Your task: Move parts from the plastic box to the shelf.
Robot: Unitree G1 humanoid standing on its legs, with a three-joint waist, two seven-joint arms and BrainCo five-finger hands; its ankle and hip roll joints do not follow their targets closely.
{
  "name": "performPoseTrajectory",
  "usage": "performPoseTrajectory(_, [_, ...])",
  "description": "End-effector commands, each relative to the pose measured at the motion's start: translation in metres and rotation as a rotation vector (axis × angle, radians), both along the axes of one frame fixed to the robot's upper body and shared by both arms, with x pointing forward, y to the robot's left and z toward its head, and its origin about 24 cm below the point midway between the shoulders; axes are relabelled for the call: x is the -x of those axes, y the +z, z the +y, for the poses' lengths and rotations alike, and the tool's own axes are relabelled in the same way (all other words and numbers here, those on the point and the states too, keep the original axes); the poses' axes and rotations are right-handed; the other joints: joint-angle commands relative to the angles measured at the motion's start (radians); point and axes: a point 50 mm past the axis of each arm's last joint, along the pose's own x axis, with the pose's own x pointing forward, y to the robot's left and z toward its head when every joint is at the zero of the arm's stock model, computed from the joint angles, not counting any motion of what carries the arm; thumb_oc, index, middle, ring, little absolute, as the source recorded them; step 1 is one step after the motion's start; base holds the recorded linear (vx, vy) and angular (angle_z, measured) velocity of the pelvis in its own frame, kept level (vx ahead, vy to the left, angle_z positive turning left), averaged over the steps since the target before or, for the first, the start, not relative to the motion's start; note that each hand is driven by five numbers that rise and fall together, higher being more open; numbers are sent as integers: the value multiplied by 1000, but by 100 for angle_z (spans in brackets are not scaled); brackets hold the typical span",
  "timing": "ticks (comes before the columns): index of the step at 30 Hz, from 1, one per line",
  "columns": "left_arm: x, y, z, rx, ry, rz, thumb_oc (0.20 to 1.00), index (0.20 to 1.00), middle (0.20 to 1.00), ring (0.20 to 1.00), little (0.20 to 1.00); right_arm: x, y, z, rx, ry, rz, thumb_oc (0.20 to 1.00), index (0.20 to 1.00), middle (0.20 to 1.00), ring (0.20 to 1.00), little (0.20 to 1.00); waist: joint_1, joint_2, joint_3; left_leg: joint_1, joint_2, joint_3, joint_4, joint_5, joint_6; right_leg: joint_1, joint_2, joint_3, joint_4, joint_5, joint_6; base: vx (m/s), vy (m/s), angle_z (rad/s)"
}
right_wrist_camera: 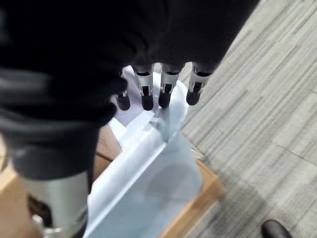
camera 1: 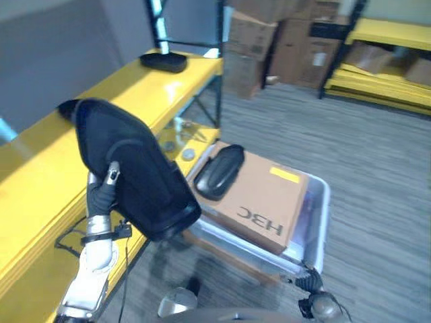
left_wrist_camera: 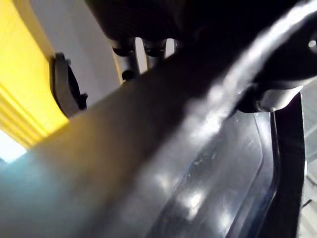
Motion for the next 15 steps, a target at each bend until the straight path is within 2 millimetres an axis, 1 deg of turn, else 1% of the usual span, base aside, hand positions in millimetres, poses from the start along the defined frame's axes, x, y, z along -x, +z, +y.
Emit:
performPoseTrajectory(1, [-1, 47, 3, -78, -18, -251, 200, 200, 200, 200, 200, -17, -5, 17, -36, 73, 61, 1000, 1000, 1000, 1000, 1000, 28, -36, 9, -98, 61, 11, 42, -22, -76, 63, -28, -48, 11, -174, 13, 17, 18, 88])
performPoseTrajectory(2, [-1, 47, 4, -78, -18, -251, 200, 200, 200, 200, 200, -17, -5, 18, -36, 74, 61, 1000, 1000, 1000, 1000, 1000, 26, -37, 8, -99, 61, 10, 40, -20, -76, 61, -28, -50, 12, -175, 13, 0, 49, 91])
performPoseTrajectory(3, [0, 49, 4, -73, -15, -260, 200, 200, 200, 200, 200, -14, -8, 20, -40, 69, 83, 1000, 1000, 1000, 1000, 1000, 23, -39, 8, -112, 78, 63, 43, -10, -66, 58, -32, -70, 15, -177, 10, -55, 71, 86])
performPoseTrajectory(4, [1, 53, 3, -88, -26, -279, 200, 200, 200, 200, 200, -7, -12, 20, -54, 27, 115, 1000, 1000, 1000, 1000, 1000, 3, -49, 8, -120, 135, 260, 59, 10, -46, 48, -38, -125, 17, -170, 5, -148, 162, 260])
performPoseTrajectory(5, [3, 59, 3, -96, -34, -308, 200, 200, 200, 200, 200, 3, -17, 24, -89, -48, 142, 1000, 1000, 1000, 1000, 1000, -22, -51, -12, -96, 205, 502, 42, 32, -48, 34, -48, -191, 8, -152, 7, -123, 185, 268])
performPoseTrajectory(6, [4, 61, 4, -101, -29, -314, 200, 200, 200, 200, 200, 5, -19, 27, -104, -69, 146, 1000, 1000, 1000, 1000, 1000, -24, -48, -21, -83, 210, 537, 24, 38, -53, 34, -50, -200, 7, -146, 12, -70, 140, 245])
performPoseTrajectory(7, [4, 61, 4, -102, -29, -313, 200, 200, 200, 200, 200, 6, -19, 27, -105, -70, 146, 1000, 1000, 1000, 1000, 1000, -23, -48, -22, -79, 209, 539, 19, 40, -53, 34, -50, -199, 7, -145, 13, 66, 111, 66])
performPoseTrajectory(8, [5, 61, 6, -111, -16, -316, 200, 200, 200, 200, 200, 10, -21, 30, -118, -83, 158, 1000, 1000, 1000, 1000, 1000, -23, -44, -32, -70, 208, 544, 0, 43, -57, 39, -53, -206, 7, -138, 22, 96, 105, 40])
performPoseTrajectory(10, [8, 65, 10, -131, 4, -327, 200, 200, 200, 200, 200, 15, -23, 31, -123, -86, 176, 1000, 1000, 1000, 1000, 1000, -19, -45, -42, -62, 200, 527, -14, 48, -60, 47, -62, -213, 7, -128, 34, 124, 163, 11])
performPoseTrajectory(12, [12, 74, 13, -201, 18, -359, 200, 200, 200, 200, 200, 23, -26, 32, -117, -78, 217, 1000, 1000, 1000, 1000, 1000, -10, -48, -49, -58, 183, 514, -18, 26, -50, 61, -80, -223, 9, -113, 47, 123, 196, -6])
performPoseTrajectory(14, [15, 85, 14, -268, 30, -397, 200, 200, 200, 200, 200, 31, -28, 29, -95, -69, 259, 1000, 1000, 1000, 1000, 1000, -1, -55, -55, -54, 155, 494, -19, 7, -34, 75, -110, -238, 27, -102, 60, 150, 233, 16])
performPoseTrajectory(15, [17, 91, 12, -280, 13, -426, 200, 200, 200, 200, 200, 39, -29, 25, -90, -84, 289, 1000, 1000, 1000, 1000, 1000, 1, -61, -57, -54, 129, 483, -20, -9, -16, 86, -148, -262, 59, -97, 76, 260, 360, 33])
